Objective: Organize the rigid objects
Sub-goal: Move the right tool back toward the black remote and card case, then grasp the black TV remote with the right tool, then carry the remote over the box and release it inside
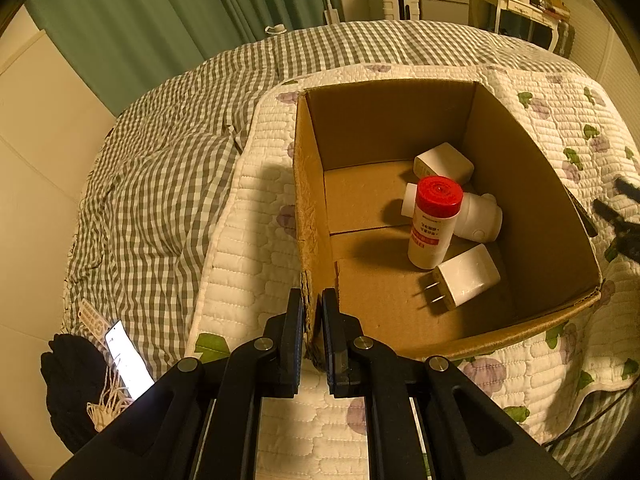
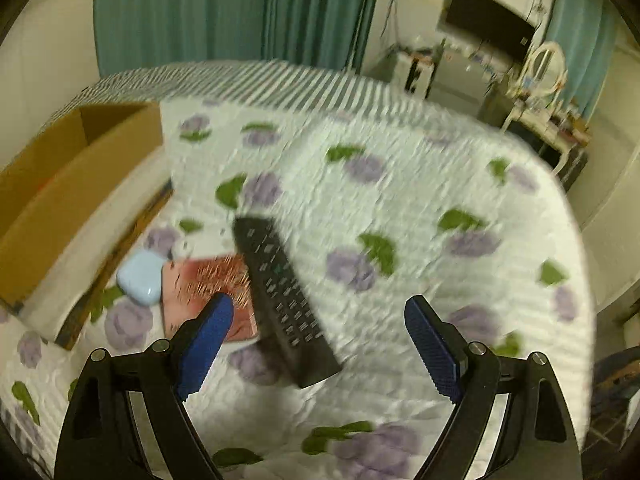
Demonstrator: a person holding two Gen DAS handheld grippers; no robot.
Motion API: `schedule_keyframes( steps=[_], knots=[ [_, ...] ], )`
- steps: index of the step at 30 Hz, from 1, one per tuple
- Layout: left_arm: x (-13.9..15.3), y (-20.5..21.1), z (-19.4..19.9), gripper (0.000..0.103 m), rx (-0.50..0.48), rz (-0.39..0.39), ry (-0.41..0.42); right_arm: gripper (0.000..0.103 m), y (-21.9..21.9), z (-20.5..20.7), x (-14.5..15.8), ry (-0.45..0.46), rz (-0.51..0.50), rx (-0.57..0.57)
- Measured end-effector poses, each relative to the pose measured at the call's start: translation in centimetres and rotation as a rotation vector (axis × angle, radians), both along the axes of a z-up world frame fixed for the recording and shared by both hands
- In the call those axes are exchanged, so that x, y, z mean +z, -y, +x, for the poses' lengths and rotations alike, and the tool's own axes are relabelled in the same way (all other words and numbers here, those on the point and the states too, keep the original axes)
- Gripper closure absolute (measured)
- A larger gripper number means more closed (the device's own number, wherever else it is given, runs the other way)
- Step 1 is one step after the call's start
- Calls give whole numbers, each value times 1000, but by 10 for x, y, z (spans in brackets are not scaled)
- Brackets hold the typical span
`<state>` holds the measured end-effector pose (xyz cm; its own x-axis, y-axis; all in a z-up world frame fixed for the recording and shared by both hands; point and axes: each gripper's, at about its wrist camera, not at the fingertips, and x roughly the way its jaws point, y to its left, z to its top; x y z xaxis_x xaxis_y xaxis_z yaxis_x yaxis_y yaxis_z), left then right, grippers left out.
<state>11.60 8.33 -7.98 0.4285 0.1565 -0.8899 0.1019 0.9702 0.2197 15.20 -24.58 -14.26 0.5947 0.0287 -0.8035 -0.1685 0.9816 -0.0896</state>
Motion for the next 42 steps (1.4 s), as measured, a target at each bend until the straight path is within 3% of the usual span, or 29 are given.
schedule_keyframes(
  steps=[5, 7, 13, 24, 27, 29, 33, 36, 42],
  knots=[
    [0, -1, 0, 95, -1, 3, -1, 16, -9, 11, -23, -88, -16, 18],
    [0, -1, 1, 95, -1, 4, -1, 30, -9, 17, -32, -127, -22, 6],
    [0, 0, 1, 95, -1, 4, -1, 39, -2, 24, -35, -134, 30, -22],
    [0, 0, 0, 95, -1, 6, -2, 39, 2, 45, -38, -144, 63, -62],
    [0, -1, 0, 95, -1, 7, -3, 52, -1, 64, -53, -203, 57, -67],
    [0, -1, 1, 95, 1, 6, -2, 54, -3, 71, -57, -215, 54, -70],
    [0, -1, 1, 95, -2, 7, -4, 56, -2, 71, -54, -197, 70, -72],
    [0, -1, 0, 95, -1, 6, -1, 64, -1, 66, -47, -168, 75, -71],
    [0, -1, 1, 95, -1, 8, -2, 64, -3, 44, -17, -51, 80, -47]
  ],
)
